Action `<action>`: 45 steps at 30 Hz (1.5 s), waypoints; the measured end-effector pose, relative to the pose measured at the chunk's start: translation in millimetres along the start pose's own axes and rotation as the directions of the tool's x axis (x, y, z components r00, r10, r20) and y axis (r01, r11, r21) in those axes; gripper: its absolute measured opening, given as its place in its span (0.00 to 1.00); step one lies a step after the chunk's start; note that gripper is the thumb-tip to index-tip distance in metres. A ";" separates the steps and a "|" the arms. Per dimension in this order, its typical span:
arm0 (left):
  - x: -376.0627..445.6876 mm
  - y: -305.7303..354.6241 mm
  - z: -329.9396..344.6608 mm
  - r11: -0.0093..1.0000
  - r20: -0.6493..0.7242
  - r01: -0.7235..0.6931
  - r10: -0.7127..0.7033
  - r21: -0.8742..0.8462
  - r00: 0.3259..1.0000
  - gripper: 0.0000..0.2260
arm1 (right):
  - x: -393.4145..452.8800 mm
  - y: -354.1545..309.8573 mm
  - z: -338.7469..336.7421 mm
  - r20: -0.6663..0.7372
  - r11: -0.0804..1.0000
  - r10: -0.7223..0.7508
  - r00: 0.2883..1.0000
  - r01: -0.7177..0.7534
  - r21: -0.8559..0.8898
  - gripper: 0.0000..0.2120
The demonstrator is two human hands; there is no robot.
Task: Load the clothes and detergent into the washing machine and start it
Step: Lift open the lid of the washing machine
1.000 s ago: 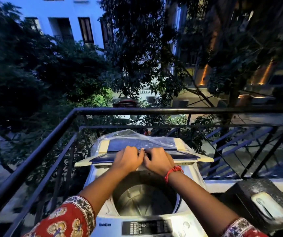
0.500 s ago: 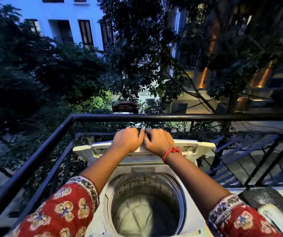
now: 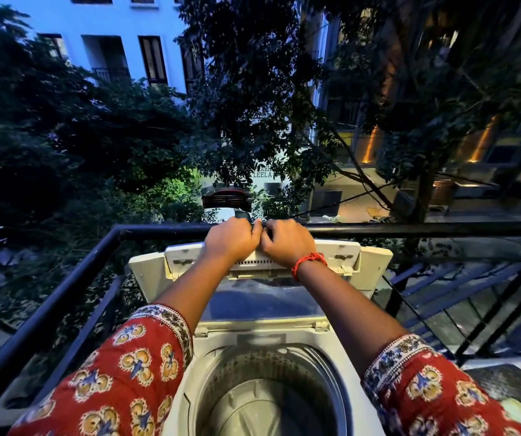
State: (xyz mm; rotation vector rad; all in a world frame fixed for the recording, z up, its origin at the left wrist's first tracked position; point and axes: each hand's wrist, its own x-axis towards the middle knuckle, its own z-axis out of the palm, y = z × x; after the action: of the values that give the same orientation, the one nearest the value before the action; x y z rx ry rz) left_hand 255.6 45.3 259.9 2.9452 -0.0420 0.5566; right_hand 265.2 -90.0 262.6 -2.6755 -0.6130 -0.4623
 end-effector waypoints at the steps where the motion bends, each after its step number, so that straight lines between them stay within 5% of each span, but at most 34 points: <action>1: 5.8 -1.7 1.2 1.000 0.008 0.007 -0.007 -0.002 1.000 0.25 | 6.3 1.5 1.9 0.004 1.000 0.007 1.000 -0.007 0.004 0.13; 25: 85.6 -26.6 32.5 0.997 0.168 0.031 -0.019 -0.067 0.986 0.26 | 86.2 30.2 31.1 0.098 0.996 0.035 0.995 -0.043 0.081 0.11; 34: 44.9 -10.7 7.4 0.999 -0.017 -0.022 0.021 -0.036 1.000 0.24 | 49.0 16.4 12.9 0.014 0.997 -0.007 1.000 0.006 0.076 0.11; 45: -15.1 8.4 -6.3 0.998 -0.117 -0.058 0.061 0.028 0.991 0.19 | 3.3 -2.8 11.1 -0.116 0.974 0.045 0.992 -0.069 -0.216 0.15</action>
State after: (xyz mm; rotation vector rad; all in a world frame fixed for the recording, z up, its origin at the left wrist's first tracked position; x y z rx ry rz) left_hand 238.9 37.9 261.4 2.9367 -0.1111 0.7438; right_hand 269.3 -82.0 254.8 -2.8422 -0.4756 -0.6934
